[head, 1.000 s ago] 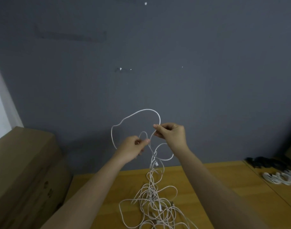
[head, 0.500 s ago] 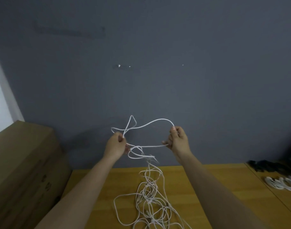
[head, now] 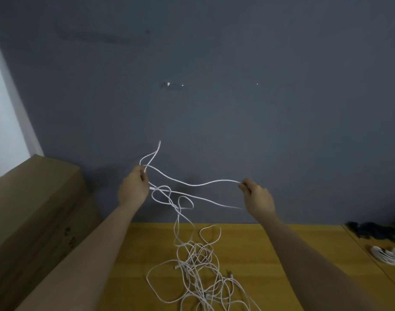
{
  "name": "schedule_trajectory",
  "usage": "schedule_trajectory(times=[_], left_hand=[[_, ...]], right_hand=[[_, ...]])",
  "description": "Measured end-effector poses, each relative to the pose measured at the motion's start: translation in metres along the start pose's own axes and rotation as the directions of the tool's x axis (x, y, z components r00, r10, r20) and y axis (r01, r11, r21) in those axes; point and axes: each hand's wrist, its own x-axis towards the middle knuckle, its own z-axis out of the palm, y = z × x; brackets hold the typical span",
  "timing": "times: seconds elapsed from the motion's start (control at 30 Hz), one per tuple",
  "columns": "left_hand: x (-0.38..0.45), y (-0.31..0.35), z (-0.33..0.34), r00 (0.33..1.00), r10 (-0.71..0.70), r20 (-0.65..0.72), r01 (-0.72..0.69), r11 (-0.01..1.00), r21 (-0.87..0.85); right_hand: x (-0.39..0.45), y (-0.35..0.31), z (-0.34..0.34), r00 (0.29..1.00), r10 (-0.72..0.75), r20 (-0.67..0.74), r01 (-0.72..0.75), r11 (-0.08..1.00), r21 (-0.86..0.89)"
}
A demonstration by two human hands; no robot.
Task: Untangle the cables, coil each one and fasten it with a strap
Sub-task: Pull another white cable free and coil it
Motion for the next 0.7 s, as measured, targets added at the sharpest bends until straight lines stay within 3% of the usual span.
schedule_trajectory(times=[0.1, 0.27, 0.37, 0.47, 0.57, 0.7], left_hand=[[-0.003, -0.002, 0.002, 0.998, -0.021, 0.066, 0.029, 0.992, -0.119], [-0.01, -0.003, 0.006, 0.989, 0.046, 0.142, -0.012, 0.972, -0.233], [-0.016, -0.001, 0.013, 0.976, 0.079, 0.203, -0.019, 0.959, -0.283], [-0.022, -0.003, 0.012, 0.97, 0.11, 0.219, -0.043, 0.956, -0.291], [-0.022, -0.007, 0.009, 0.959, 0.158, 0.237, -0.113, 0.974, -0.194], [-0.023, -0.014, 0.007, 0.939, 0.178, 0.293, -0.175, 0.984, -0.036]], right_hand=[[0.003, -0.015, 0.001, 0.996, -0.042, -0.078, 0.043, 0.999, 0.013], [0.017, -0.046, -0.009, 0.932, -0.098, -0.349, 0.181, 0.96, 0.213], [0.023, -0.058, -0.011, 0.86, -0.267, -0.434, 0.298, 0.955, 0.003], [0.028, -0.045, -0.009, 0.828, -0.48, -0.29, 0.391, 0.865, -0.316], [0.026, -0.027, -0.002, 0.934, -0.353, -0.051, 0.307, 0.869, -0.387], [0.02, -0.022, 0.013, 0.951, -0.308, -0.019, 0.273, 0.87, -0.41]])
